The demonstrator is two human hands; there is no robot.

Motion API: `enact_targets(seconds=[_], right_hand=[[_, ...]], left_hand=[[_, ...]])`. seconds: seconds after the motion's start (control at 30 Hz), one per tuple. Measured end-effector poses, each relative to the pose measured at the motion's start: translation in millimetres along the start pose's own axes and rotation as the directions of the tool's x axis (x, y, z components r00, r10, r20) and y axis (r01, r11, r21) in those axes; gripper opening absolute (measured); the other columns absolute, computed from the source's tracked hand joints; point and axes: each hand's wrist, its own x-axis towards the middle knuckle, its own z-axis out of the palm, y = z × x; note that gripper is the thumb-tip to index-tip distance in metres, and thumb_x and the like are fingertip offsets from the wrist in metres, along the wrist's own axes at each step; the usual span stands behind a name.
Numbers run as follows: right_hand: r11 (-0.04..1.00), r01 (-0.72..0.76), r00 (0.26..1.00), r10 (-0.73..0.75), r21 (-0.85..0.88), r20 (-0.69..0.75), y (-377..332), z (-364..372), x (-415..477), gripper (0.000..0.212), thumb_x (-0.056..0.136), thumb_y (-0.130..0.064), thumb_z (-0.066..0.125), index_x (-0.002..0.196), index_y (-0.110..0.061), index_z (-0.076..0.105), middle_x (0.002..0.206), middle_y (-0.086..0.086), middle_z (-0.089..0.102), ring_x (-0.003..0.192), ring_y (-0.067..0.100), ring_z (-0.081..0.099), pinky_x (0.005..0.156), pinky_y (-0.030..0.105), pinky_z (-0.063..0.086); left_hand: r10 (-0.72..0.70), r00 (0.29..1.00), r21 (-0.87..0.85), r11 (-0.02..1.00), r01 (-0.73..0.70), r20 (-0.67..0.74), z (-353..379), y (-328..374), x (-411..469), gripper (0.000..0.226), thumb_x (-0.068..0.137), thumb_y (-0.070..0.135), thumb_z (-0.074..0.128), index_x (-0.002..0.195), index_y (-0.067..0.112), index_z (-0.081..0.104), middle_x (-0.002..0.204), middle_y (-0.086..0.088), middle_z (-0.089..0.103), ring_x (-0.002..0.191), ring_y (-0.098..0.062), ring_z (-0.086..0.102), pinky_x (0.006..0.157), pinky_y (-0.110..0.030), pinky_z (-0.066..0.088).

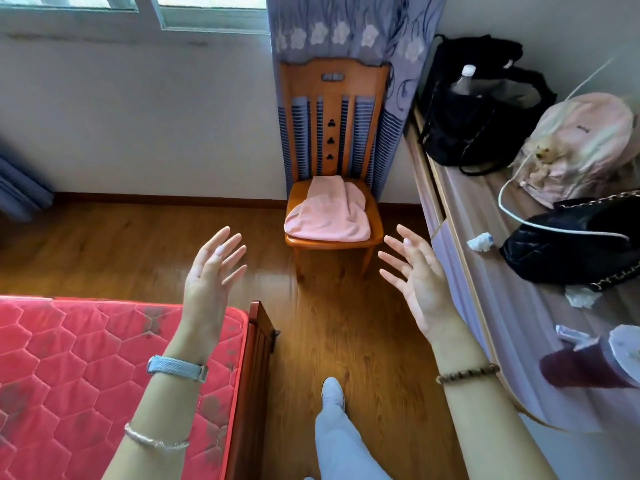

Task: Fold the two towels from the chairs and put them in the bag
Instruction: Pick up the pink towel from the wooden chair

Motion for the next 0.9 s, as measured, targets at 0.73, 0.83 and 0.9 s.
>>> enact_targets(seconds=[0.73, 0.83, 0.9], right_hand=[[0.97, -0.187, 0.982, 0.187, -0.154, -0.014, 18.3, 12.1, 245.1, 0.038, 0.102, -0.04, 0.042, 0.138, -0.031, 0.048, 0.136, -0.004, 0.056, 0.12, 0.014, 0.059, 0.102, 0.036, 0.047], [0.96, -0.234, 0.972, 0.229, -0.151, -0.049, 32.2, 20.3, 277.5, 0.038, 0.101, -0.042, 0.043, 0.137, -0.031, 0.049, 0.134, -0.006, 0.057, 0.12, 0.014, 0.059, 0.1, 0.034, 0.047], [0.952, -0.27, 0.962, 0.261, -0.142, -0.082, 42.9, 25.8, 300.6, 0.038, 0.1, -0.042, 0.044, 0.136, -0.031, 0.05, 0.132, -0.006, 0.059, 0.119, 0.014, 0.06, 0.101, 0.035, 0.048]], left_hand=[[-0.173, 0.981, 0.075, 0.981, 0.18, -0.09, 48.2, -75.6, 231.6, 0.04, 0.092, 0.037, 0.056, 0.131, 0.03, 0.059, 0.135, 0.0, 0.064, 0.125, -0.015, 0.061, 0.109, -0.043, 0.045], [-0.214, 0.974, 0.09, 0.971, 0.22, -0.074, 48.8, -94.9, 268.9, 0.042, 0.091, 0.037, 0.057, 0.132, 0.028, 0.059, 0.133, 0.0, 0.065, 0.123, -0.014, 0.062, 0.108, -0.04, 0.046], [-0.245, 0.967, 0.106, 0.962, 0.252, -0.077, 47.7, -108.9, 292.7, 0.043, 0.092, 0.036, 0.059, 0.134, 0.025, 0.059, 0.132, 0.0, 0.066, 0.122, -0.014, 0.063, 0.107, -0.038, 0.047]])
